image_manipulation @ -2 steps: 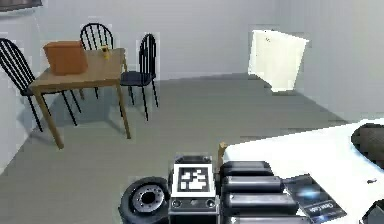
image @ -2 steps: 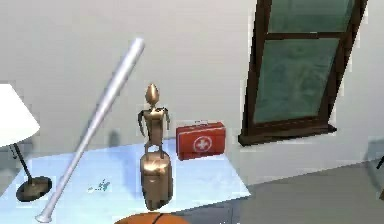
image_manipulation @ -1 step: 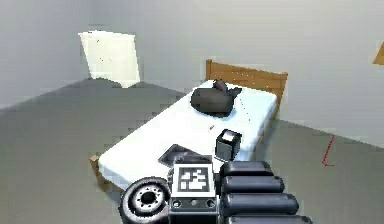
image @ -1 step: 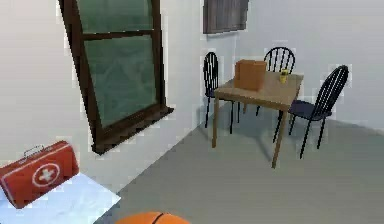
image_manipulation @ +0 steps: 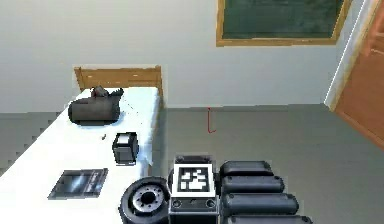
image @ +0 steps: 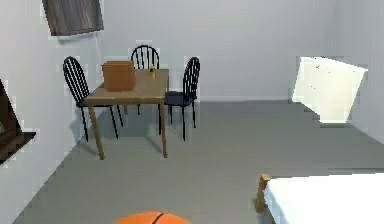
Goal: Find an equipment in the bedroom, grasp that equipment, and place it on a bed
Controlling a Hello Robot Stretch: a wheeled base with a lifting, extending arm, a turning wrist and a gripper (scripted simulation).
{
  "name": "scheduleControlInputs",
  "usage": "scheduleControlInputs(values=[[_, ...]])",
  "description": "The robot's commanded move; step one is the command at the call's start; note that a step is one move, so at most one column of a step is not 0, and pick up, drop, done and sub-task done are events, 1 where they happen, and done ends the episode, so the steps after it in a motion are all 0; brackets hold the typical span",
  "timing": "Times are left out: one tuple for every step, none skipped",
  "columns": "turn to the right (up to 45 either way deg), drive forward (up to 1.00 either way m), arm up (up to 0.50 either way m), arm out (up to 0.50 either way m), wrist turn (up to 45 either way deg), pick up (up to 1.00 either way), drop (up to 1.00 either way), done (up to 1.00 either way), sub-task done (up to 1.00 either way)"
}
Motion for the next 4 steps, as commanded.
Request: scheduleControlInputs(values=[[0.0, 1.0, 0.0, 0.0, 0.0, 0.0, 0.0, 0.0, 0.0], [9.0, 0.0, 0.0, 0.0, 0.0, 0.0, 0.0, 0.0, 0.0], [0.0, 0.35, 0.0, 0.0, 0.0, 0.0, 0.0, 0.0, 0.0], [30.0, 0.0, 0.0, 0.0, 0.0, 0.0, 0.0, 0.0, 0.0]])
